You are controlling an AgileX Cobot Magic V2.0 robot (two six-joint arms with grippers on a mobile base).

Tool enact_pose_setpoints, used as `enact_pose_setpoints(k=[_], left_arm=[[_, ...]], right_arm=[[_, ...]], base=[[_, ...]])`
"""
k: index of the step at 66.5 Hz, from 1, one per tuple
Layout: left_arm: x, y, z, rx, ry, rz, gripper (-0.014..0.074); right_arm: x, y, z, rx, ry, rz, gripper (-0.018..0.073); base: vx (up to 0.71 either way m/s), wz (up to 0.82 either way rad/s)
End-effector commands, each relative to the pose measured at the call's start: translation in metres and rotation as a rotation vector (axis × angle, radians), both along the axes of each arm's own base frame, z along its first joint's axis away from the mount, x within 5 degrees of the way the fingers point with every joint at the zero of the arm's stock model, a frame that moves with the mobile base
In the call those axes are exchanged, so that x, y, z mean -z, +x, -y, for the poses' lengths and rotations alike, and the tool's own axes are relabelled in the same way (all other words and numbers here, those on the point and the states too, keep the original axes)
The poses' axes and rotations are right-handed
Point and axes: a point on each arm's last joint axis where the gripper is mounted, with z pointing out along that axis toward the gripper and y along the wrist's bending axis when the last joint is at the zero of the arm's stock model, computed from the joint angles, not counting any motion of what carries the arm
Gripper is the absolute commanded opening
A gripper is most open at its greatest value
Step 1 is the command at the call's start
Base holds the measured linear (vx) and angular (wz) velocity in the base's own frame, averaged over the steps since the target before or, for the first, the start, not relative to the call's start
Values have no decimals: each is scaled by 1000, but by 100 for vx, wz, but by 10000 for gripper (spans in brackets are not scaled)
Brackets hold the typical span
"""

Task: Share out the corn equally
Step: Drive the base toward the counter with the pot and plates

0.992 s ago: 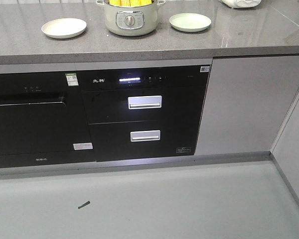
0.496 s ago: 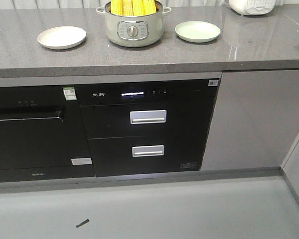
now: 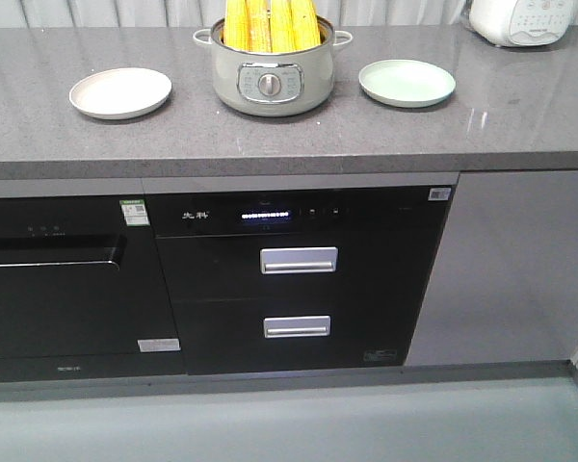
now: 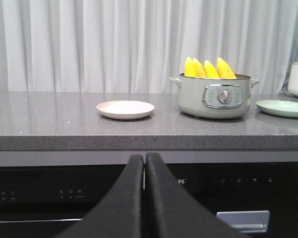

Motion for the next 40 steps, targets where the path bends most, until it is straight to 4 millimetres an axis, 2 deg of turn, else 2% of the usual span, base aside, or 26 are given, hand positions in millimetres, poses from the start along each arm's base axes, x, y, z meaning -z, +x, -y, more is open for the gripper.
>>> enact_pose_setpoints(k=[1,40], left_arm=[[-4,-2,1,7,-5,83,-6],[-4,-2,1,7,-5,83,-6]], right_arm=[[-5,0,0,2,-5,76,-11],[-5,0,0,2,-5,76,-11]], base=[[23,4],[23,2]])
